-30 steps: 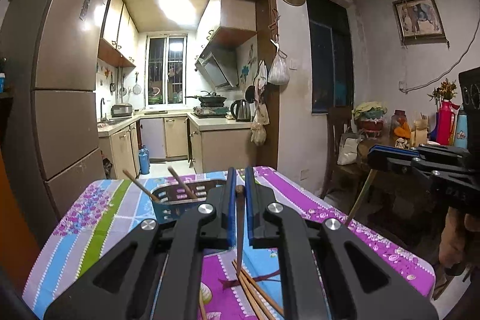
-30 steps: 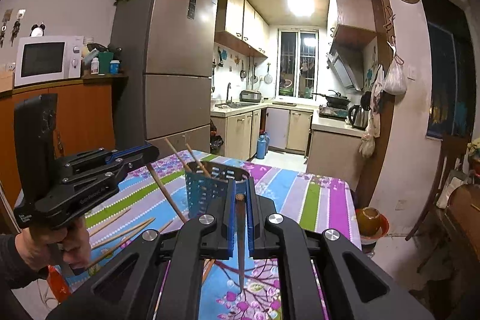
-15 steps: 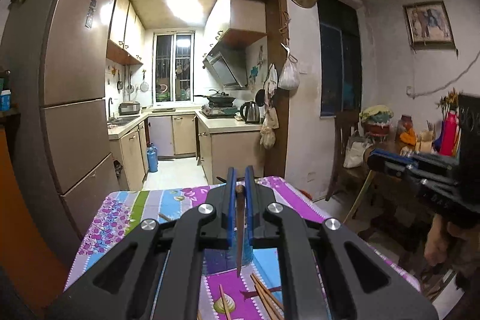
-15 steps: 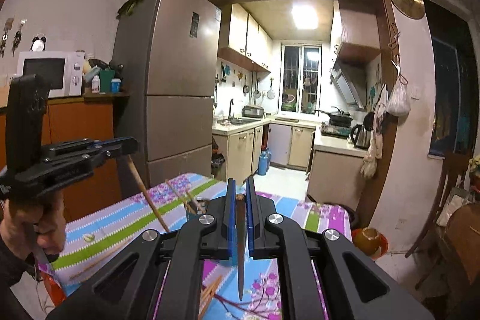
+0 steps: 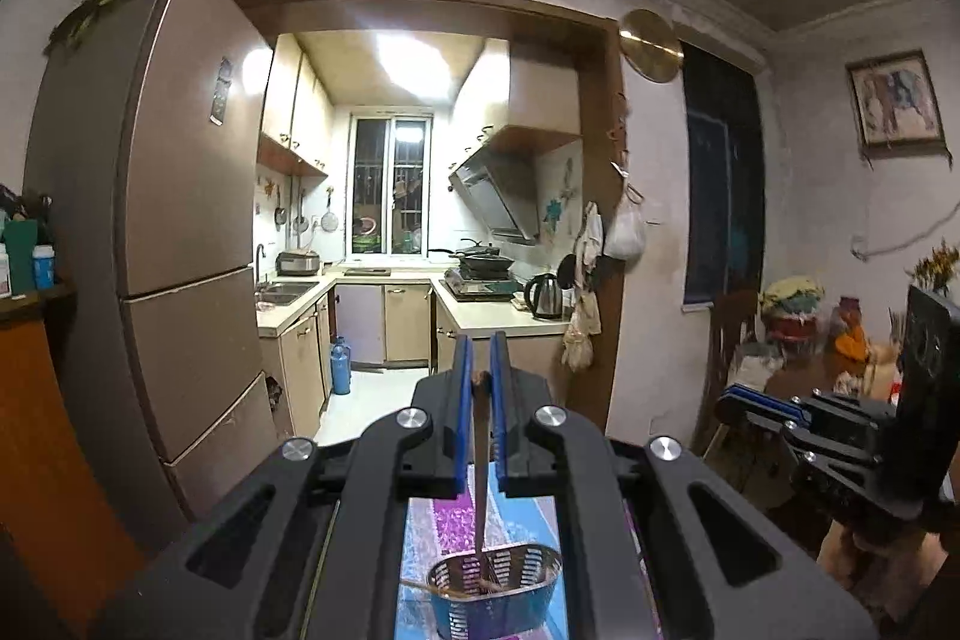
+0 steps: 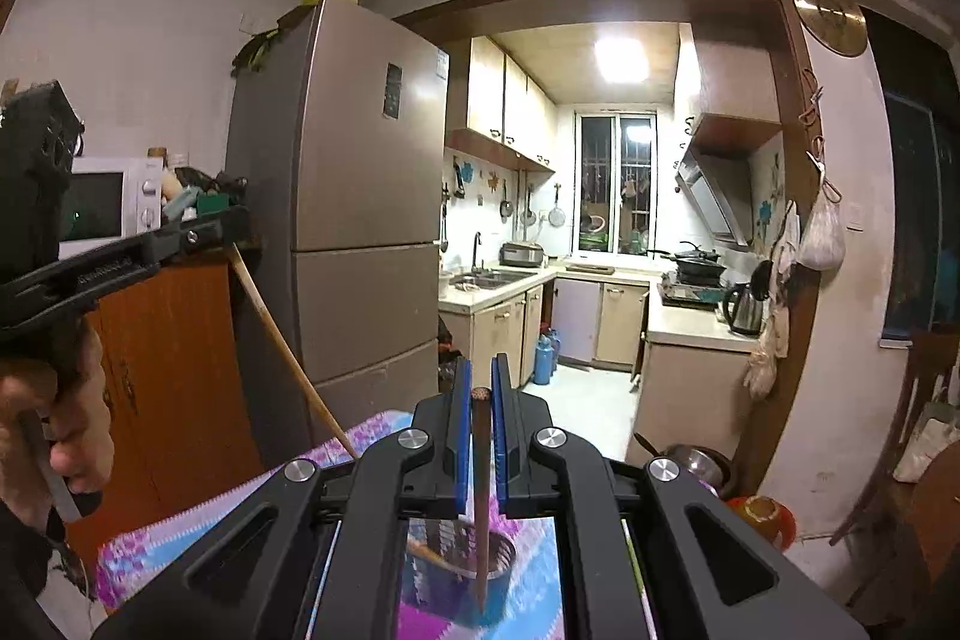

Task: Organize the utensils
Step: 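Lift both chopsticks and carry them above the blue utensil holder, then drop the chopsticks into the holder by opening both tools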

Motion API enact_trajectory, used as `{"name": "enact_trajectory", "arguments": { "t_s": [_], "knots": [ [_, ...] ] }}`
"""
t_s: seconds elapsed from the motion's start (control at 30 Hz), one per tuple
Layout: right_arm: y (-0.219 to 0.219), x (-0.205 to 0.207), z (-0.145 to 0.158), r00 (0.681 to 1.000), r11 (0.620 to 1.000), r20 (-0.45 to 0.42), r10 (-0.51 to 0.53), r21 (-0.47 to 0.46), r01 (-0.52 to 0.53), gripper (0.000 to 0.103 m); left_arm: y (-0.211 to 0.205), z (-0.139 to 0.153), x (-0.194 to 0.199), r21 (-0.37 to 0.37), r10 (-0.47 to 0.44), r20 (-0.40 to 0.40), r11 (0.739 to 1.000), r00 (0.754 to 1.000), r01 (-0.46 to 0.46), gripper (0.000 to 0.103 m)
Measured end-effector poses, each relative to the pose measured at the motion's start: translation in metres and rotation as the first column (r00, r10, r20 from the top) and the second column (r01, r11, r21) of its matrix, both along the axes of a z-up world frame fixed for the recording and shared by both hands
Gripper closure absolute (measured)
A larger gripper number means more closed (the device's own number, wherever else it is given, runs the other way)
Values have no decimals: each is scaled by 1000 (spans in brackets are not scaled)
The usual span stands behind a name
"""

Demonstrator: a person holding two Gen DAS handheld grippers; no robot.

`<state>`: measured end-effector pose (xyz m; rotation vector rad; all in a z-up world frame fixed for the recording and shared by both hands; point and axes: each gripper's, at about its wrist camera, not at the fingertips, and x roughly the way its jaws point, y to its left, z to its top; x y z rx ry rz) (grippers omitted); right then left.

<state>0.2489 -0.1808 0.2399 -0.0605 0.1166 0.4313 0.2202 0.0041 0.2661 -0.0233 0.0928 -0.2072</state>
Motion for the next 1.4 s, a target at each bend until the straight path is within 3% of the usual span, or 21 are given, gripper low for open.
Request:
{"name": "enact_trajectory", "arguments": {
  "t_s": [0.23,0.67,1.4],
  "knots": [
    [12,40,6,1000,1000,4,13,20,-13,95,4,-22,44,-16,5,-72,1000,997,-6,99],
    [10,112,-49,993,998,-116,-14,65,22,95,5,-78,101,23,16,-186,1000,982,-12,99],
    [28,150,-95,976,1000,-217,-5,28,12,95,7,-134,149,57,21,-315,998,949,-3,98]
  ]
}}
